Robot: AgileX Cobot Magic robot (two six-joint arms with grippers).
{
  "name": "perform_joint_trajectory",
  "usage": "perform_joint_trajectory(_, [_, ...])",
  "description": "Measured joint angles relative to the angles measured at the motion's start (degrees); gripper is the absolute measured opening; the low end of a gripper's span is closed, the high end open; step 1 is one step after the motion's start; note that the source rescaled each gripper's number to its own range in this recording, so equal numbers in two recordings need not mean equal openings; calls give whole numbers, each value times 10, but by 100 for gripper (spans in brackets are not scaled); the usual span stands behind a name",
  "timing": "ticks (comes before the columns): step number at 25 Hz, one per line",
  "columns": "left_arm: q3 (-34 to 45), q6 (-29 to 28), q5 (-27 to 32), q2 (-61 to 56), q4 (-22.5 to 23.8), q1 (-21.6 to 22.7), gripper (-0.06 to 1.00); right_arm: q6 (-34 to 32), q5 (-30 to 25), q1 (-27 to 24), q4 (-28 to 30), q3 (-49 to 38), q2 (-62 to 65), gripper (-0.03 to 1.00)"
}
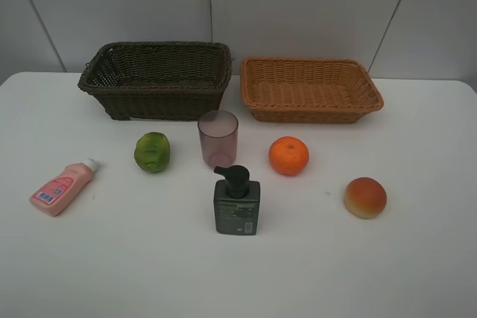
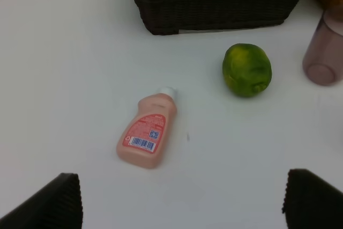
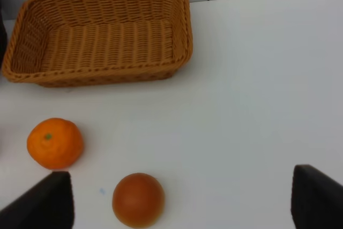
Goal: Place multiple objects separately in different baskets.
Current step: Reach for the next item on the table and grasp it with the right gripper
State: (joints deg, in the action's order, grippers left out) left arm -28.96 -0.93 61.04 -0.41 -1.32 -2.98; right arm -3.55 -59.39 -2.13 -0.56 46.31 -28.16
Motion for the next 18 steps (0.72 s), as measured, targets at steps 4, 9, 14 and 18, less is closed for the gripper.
perform_joint_trajectory(4, [0,0,0,0,-1,0,97,0,9,0,-3,31,-66,82])
perform_joint_trajectory(9, [0,0,0,0,-1,0,97,0,70,0,-6,60,-173,82])
perform_joint_trajectory(14, [0,0,0,0,0,0,97,0,82,0,-12,89,-313,82])
perform_joint_trajectory(18, [0,0,0,0,0,0,97,0,82,15,-29,96,-404,82])
